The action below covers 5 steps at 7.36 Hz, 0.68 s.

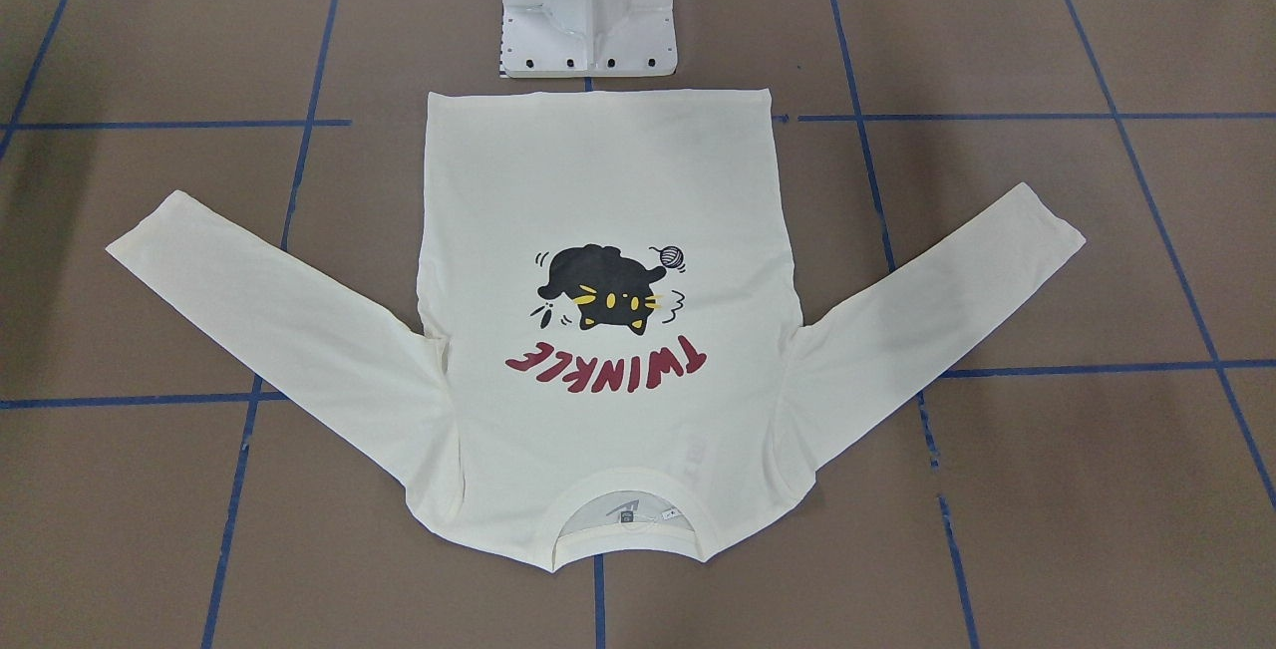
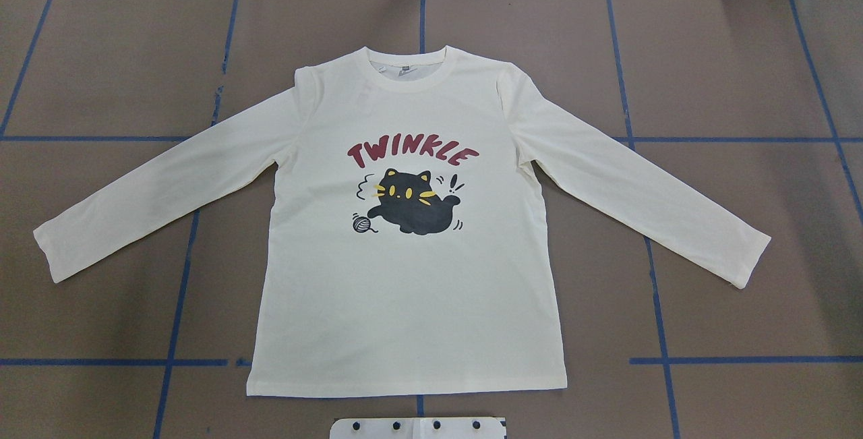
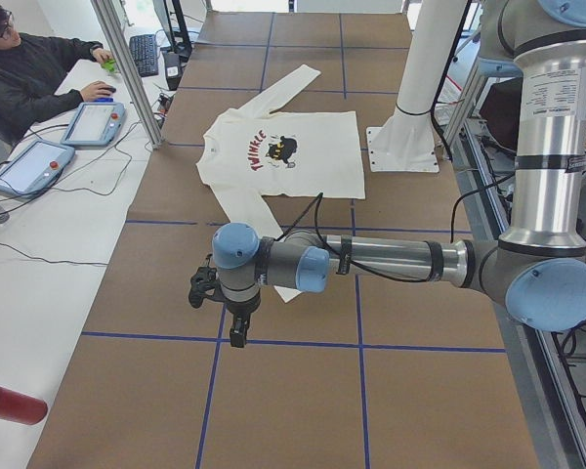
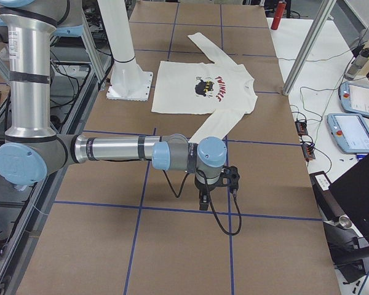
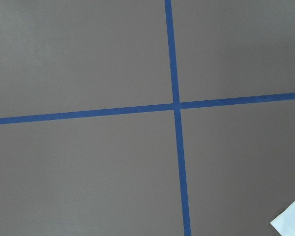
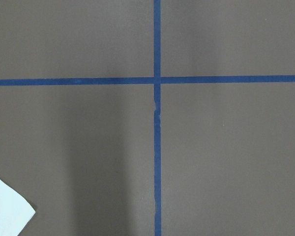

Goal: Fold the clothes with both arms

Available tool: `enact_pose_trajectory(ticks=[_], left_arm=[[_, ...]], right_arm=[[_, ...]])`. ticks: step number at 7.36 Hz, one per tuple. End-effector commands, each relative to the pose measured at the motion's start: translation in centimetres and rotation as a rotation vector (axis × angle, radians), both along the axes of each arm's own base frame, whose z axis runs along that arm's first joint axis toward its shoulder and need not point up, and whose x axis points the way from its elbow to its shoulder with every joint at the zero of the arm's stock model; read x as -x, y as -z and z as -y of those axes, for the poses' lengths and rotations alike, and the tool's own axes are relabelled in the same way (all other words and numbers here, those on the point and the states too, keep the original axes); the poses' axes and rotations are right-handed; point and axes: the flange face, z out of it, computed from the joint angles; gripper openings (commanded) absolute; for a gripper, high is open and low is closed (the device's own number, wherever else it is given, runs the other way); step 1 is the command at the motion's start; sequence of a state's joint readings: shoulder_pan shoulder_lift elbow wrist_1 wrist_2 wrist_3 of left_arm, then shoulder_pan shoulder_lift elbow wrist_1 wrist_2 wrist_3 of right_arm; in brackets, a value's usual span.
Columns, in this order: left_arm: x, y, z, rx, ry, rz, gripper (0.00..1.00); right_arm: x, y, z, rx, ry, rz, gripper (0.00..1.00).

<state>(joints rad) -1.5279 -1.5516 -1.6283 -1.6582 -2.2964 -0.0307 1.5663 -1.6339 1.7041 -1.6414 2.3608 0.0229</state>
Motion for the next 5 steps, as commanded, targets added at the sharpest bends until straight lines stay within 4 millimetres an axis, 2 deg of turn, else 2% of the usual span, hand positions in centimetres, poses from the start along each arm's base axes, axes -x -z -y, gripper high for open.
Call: enact_pose_trajectory(ticks=[1,2,3,4,5], left_arm=[[0.0,0.5,0.1,-0.011,0.0,-0.002,1.0],[-0.1,1.3,0.7,-0.026,-0.002,-0.004,1.0],[-0.4,3.8,1.3,-0.073,-0.009,-0.035,1.0],[-0.9,6.3,2.9,-0.117,-0.017,-0.061,1.0],[-1.3,7.2,4.2,-0.123,-0.017,-0.065,1.0]], right_arm=[[0.0,0.8,0.3,-0.01,-0.005,0.002,1.0],[0.0,2.5,0.4,-0.046,-0.004,0.003,1.0],[0.3,4.4,2.1,-0.128,0.003,0.003,1.0],[0.5,4.6,2.3,-0.175,0.008,0.009,1.0],[2.7,4.6,2.3,-0.177,0.046,0.024,1.0]])
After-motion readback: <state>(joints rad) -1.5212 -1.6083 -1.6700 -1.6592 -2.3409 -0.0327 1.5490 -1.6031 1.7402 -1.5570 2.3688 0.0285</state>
